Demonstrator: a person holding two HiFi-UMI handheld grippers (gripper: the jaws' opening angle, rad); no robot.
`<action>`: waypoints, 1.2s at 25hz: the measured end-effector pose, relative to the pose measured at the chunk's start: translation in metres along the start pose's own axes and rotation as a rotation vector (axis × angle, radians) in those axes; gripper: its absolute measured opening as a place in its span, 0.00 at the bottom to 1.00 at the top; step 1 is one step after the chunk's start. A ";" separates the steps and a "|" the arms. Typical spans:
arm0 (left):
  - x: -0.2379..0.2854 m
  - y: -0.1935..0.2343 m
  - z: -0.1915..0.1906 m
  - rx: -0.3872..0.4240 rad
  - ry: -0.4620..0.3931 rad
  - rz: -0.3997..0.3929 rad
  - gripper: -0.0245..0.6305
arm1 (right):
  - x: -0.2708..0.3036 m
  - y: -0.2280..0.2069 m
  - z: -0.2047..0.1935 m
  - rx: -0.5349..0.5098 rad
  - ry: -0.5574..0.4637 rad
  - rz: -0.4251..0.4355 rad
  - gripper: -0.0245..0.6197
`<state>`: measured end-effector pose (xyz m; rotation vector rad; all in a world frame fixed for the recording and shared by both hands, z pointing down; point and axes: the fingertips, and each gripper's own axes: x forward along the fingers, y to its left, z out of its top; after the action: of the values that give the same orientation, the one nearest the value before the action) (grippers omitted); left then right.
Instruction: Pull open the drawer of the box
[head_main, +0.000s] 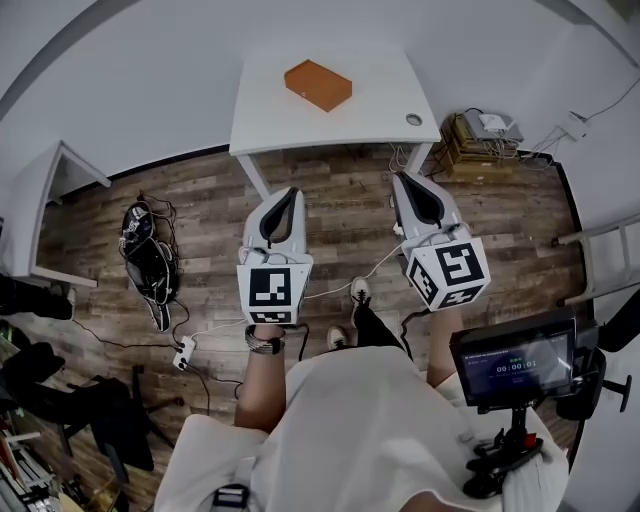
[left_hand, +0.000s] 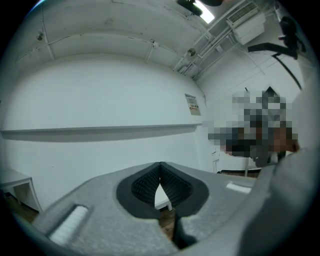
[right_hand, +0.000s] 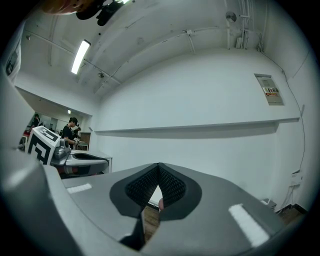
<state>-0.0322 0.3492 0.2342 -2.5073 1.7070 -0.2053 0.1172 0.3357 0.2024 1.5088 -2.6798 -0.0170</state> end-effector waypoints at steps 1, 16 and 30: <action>0.003 0.001 -0.001 0.000 0.000 0.000 0.04 | 0.003 -0.001 -0.002 0.001 0.002 0.003 0.04; 0.030 0.015 -0.006 0.016 0.000 -0.017 0.04 | 0.038 -0.008 -0.009 0.013 0.004 0.006 0.04; 0.101 0.032 -0.009 0.021 0.007 -0.013 0.04 | 0.097 -0.056 -0.014 0.019 0.015 0.006 0.04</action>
<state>-0.0265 0.2435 0.2431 -2.5064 1.6832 -0.2317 0.1163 0.2243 0.2195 1.5004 -2.6799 0.0200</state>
